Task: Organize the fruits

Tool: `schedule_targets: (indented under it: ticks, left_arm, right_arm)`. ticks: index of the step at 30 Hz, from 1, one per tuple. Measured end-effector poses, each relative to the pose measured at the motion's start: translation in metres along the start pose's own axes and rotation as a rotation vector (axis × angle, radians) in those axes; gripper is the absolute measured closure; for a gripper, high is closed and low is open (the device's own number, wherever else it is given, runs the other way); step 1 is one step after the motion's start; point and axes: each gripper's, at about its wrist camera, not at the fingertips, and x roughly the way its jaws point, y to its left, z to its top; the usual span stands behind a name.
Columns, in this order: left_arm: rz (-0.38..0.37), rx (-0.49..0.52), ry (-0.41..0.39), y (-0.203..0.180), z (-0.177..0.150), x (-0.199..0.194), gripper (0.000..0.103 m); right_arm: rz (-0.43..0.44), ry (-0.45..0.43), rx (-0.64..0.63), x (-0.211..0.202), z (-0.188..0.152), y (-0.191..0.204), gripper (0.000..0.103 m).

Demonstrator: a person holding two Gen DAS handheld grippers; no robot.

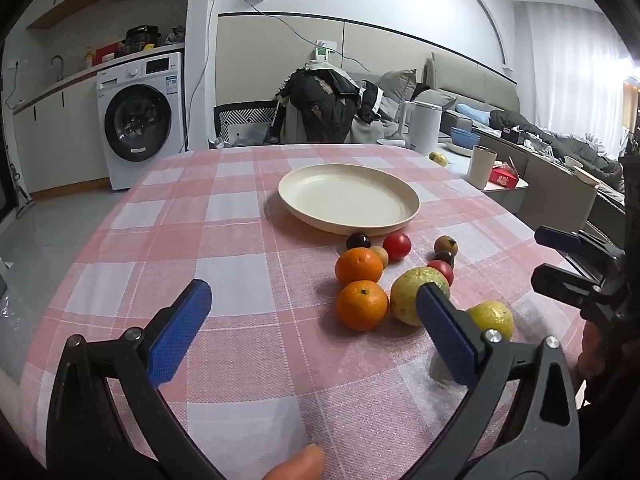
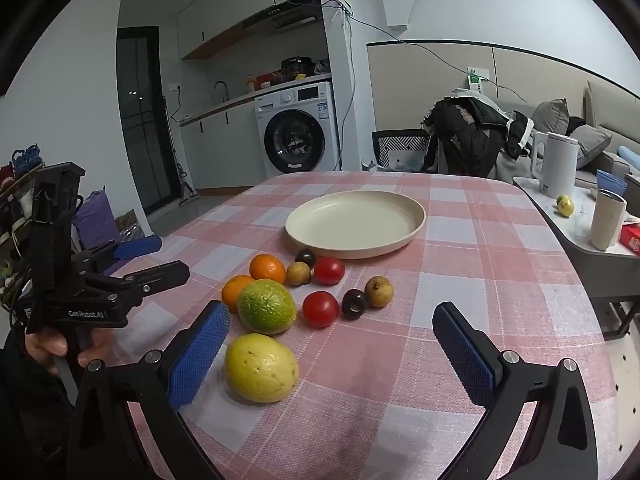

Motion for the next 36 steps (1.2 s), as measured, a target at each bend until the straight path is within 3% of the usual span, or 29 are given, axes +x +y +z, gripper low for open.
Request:
schedule_targets:
  ticks: [21,36]
  left_arm:
    - [-0.011,-0.006,-0.017,-0.002,0.0,-0.005,0.001]
    - [0.023,-0.017,-0.009,0.005,0.001,0.0,0.001]
  right_arm:
    - [-0.008,-0.017,0.012,-0.002,0.003,0.002,0.0]
    - [-0.037,0.011,0.018,0.001,0.001,-0.001,0.0]
